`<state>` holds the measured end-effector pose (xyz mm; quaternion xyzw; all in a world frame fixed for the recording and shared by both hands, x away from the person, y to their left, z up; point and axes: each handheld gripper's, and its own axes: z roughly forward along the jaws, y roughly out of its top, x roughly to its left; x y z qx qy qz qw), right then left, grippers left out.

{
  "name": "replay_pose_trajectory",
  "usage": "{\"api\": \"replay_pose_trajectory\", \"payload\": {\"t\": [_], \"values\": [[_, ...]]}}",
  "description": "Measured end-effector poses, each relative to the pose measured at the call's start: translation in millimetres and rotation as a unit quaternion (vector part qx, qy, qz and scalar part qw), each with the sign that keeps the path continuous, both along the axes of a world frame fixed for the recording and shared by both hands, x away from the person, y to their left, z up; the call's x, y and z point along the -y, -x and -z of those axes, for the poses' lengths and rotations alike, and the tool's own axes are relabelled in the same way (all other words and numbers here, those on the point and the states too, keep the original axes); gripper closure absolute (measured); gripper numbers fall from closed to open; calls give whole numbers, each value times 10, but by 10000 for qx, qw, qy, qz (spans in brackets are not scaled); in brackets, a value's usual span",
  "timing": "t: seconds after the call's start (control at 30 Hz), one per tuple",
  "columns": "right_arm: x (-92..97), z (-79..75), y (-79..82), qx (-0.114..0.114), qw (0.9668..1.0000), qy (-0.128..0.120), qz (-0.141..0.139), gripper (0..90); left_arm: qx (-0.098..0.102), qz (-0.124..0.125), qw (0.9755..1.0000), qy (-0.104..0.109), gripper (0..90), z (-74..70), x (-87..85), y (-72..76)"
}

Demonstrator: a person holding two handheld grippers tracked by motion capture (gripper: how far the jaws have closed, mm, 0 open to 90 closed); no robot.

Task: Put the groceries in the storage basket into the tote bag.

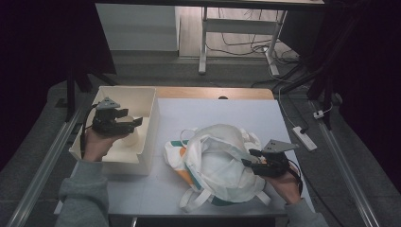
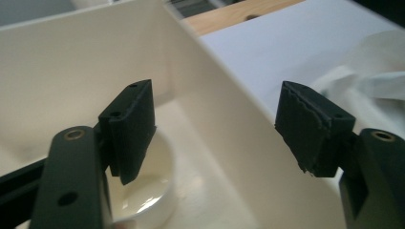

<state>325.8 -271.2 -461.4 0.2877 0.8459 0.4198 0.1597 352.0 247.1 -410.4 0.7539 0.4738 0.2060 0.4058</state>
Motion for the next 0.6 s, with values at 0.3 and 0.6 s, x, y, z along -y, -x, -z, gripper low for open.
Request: {"api": "replay_pose_trajectory", "payload": {"t": [0.3,0.6], "values": [[-13,28,-10,-60,10000,4,-22,467,-300,-473,9982,-215,173,183,-138,-135],[-22,34,-9,-44,10000,22,-15,465,-642,-737,9943,-432,73,383,-178,-287]]}}
